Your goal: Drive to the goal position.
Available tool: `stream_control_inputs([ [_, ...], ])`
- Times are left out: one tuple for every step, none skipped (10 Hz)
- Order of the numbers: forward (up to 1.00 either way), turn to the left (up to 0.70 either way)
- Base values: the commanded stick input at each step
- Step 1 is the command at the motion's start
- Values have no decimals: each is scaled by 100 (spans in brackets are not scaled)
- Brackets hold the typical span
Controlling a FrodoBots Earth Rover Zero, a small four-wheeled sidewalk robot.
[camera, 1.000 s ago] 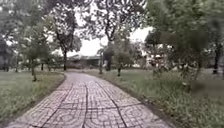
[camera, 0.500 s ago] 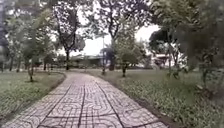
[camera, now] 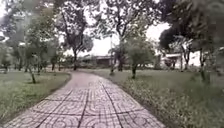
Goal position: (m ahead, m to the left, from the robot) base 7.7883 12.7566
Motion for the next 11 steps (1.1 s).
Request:
stream_control_inputs([
  [100,0],
  [100,9],
  [100,24],
  [100,0],
  [100,0],
  [100,0],
  [100,0],
  [100,0],
  [100,0],
  [100,0],
  [100,0],
])
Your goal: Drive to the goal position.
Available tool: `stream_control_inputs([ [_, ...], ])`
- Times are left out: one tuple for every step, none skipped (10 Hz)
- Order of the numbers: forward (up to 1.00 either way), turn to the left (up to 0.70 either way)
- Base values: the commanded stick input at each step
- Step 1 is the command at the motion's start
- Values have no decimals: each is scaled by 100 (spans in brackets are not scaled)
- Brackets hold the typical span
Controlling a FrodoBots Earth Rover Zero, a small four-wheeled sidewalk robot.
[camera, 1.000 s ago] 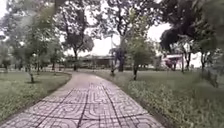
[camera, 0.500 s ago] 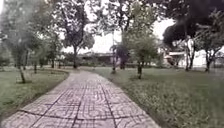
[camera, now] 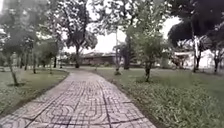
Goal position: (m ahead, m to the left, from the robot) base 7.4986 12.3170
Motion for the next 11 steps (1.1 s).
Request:
stream_control_inputs([
  [100,0],
  [100,0],
  [100,0],
  [100,0],
  [100,9],
  [100,25],
  [100,27],
  [100,27],
  [100,27],
  [100,27],
  [100,27],
])
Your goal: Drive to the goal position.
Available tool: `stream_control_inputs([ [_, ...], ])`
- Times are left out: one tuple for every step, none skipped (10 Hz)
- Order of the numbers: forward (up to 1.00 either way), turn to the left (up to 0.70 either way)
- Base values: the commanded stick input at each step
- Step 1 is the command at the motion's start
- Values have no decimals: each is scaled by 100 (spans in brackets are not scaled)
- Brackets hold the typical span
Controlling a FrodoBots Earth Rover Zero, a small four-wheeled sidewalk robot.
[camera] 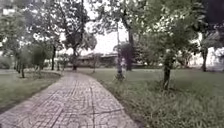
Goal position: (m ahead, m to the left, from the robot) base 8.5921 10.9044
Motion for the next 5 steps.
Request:
stream_control_inputs([
  [100,27],
  [100,27],
  [100,27],
  [100,27],
  [100,27],
])
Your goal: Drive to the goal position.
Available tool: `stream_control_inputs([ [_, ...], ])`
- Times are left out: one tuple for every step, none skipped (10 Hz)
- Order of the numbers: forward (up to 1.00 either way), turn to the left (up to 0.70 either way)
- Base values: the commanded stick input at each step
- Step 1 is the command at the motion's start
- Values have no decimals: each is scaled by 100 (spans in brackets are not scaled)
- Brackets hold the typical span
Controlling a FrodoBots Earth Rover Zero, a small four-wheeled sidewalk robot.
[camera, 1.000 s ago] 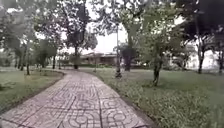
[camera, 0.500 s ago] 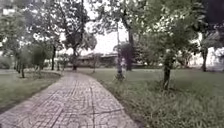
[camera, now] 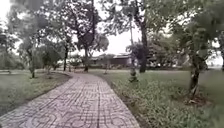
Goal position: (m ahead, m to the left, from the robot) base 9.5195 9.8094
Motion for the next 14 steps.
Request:
stream_control_inputs([
  [100,27],
  [100,27],
  [100,27],
  [100,1],
  [100,0],
  [100,0],
  [100,0],
  [100,0],
  [100,0],
  [100,0],
  [100,0],
  [100,0],
  [100,0],
  [100,0],
])
